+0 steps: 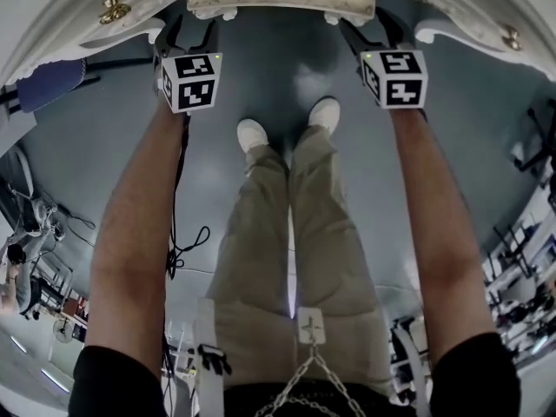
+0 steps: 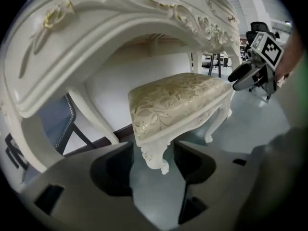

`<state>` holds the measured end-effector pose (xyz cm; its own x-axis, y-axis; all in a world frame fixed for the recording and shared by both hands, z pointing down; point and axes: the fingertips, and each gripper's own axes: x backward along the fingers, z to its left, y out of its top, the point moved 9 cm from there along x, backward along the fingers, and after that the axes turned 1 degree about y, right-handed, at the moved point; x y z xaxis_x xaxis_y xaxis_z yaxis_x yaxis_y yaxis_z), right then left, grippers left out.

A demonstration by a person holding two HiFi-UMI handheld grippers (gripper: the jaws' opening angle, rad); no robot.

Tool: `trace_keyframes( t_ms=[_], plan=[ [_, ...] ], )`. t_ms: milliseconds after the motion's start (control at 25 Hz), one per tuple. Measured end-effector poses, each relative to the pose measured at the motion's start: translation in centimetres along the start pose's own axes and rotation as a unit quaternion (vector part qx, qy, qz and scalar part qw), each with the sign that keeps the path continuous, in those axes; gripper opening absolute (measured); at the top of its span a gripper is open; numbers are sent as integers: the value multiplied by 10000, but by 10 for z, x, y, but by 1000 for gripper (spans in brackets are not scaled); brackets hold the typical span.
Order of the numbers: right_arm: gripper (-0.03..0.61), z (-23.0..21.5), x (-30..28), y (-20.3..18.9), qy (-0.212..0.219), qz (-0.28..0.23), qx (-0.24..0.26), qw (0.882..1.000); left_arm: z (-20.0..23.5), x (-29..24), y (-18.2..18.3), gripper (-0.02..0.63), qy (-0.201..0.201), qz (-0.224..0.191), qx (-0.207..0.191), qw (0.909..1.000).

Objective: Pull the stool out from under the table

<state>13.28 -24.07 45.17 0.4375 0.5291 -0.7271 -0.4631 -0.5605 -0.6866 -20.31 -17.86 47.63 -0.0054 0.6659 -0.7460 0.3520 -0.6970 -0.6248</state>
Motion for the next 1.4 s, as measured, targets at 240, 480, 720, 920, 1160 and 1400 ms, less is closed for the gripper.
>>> trace_keyframes(
  t_ms=[240, 480, 720, 920, 1160, 1400],
  plan=[
    [295, -16, -22, -2, -61, 406, 250, 9988, 11, -29, 3, 267, 17, 284, -52, 9996],
    [320, -24, -31, -4, 117, 560, 219, 9981, 12, -42, 11, 288, -90, 462, -365, 9982],
    [351, -28, -29, -2, 28, 594, 167, 9981, 5, -43, 19, 287, -208, 380, -346, 9985],
    [356, -23, -26, 1, -145, 616, 93, 9980, 3, -43, 24, 282, -347, 447, -82, 9984],
    [354, -5, -39, -2, -389, 742, 63, 9965, 8, -45, 12, 282, -287, 644, 262, 9972],
    [346, 4, -27, -7, -503, 770, 2, 9958, 0, -30, 2, 282, -281, 735, 299, 9965]
  ],
)
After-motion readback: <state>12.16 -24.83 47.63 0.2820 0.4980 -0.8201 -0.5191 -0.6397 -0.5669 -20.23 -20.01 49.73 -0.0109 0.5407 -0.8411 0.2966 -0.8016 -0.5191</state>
